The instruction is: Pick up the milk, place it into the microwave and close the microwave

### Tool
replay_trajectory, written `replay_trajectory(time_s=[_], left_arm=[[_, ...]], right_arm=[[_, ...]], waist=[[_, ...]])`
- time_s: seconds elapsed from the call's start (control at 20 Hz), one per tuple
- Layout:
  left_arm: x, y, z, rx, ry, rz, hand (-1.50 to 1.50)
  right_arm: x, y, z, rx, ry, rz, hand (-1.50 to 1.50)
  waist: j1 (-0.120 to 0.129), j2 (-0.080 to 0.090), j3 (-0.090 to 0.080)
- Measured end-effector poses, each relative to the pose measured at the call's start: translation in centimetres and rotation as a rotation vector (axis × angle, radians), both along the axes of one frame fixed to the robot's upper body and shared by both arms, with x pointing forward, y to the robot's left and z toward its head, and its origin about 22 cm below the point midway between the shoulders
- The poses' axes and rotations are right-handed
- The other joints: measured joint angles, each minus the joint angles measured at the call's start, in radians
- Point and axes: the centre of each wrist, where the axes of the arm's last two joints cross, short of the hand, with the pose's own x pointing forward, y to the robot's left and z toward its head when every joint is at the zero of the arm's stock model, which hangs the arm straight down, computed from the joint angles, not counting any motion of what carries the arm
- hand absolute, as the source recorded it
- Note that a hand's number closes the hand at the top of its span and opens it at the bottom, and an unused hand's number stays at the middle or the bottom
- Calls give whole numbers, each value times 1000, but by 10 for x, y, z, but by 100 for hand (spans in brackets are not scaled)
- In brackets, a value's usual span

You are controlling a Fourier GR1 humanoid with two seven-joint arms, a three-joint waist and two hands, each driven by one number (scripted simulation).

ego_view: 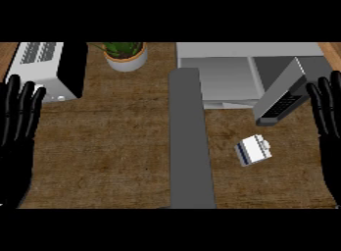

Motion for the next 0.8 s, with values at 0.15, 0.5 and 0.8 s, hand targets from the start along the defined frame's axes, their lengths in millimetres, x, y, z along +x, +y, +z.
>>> replay_trajectory(time_s=[0.15, 0.5, 0.8], left_arm=[[7, 7, -7, -3, 15, -14, -150], [12, 2, -36, -177, 142, -42, -150], [-12, 6, -56, -257, 196, -59, -150]], right_arm=[[-7, -15, 2, -17, 8, -7, -150], [-29, -33, -16, -24, 156, 55, -150], [-46, -48, -40, -14, 222, 66, -150]], waist=[[12, 4, 5], [16, 7, 8], [24, 6, 9]])
